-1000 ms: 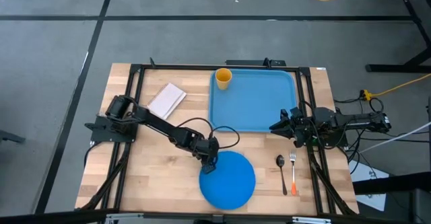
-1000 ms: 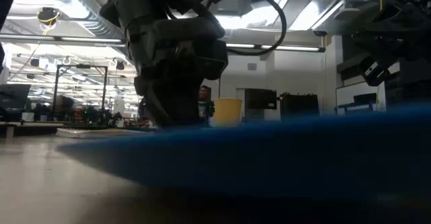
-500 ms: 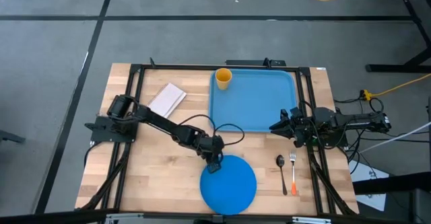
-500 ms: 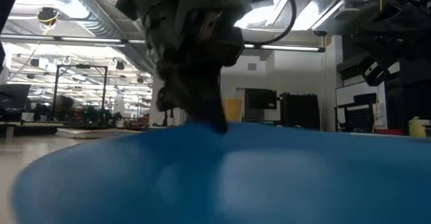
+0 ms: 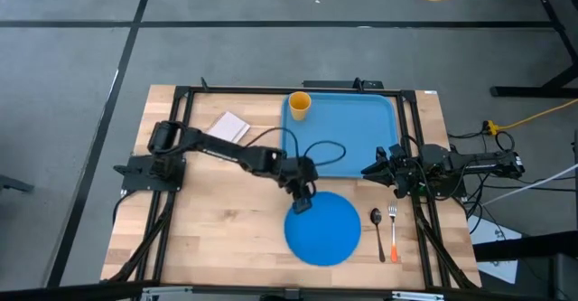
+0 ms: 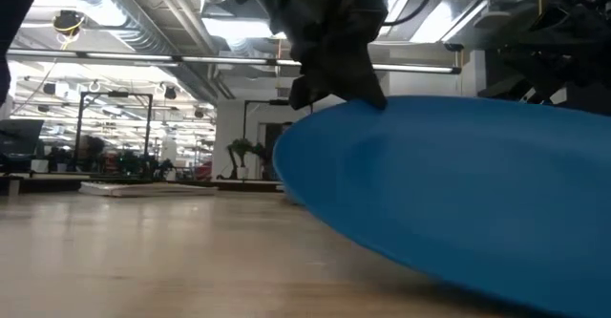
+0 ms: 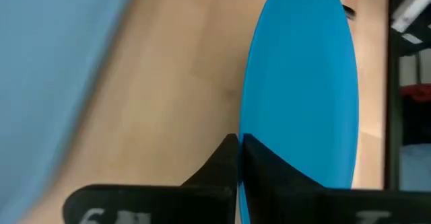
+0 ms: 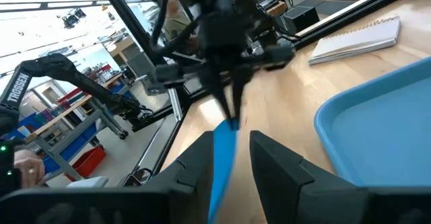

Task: Pick and place plate/cup/fork/spoon on tray
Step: Put the blue plate on the tray to the right side of the yellow cup

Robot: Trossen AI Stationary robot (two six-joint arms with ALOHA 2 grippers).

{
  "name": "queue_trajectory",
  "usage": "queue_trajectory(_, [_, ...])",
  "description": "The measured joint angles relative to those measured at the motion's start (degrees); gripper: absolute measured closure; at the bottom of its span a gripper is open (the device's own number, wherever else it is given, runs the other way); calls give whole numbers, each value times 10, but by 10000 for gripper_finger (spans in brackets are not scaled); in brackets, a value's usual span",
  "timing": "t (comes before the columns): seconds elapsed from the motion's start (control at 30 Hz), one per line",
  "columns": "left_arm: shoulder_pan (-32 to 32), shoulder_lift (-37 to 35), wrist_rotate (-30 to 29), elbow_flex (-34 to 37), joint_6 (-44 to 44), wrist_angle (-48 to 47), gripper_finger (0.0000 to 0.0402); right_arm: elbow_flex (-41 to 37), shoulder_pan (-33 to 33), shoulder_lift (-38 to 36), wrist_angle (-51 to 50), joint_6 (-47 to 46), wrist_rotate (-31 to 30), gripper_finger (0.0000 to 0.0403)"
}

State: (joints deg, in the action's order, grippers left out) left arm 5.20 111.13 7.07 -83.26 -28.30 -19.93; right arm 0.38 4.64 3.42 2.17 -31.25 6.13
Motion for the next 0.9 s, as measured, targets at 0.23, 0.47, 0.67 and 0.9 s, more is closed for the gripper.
queue_trajectory(0.23, [-60,0,3,-38,37,-52,401,0,0,0,98,-27,7,301])
queue_trajectory(0.47, [-119,0,9,-112,80,-51,401,0,0,0,311,16,157,301])
queue_trajectory(0.67, [-179,3,-24,-177,110,-24,401,0,0,0,339,-1,204,301])
queue_trajectory(0.9, [-234,21,-71,-183,119,21,401,0,0,0,335,0,205,301])
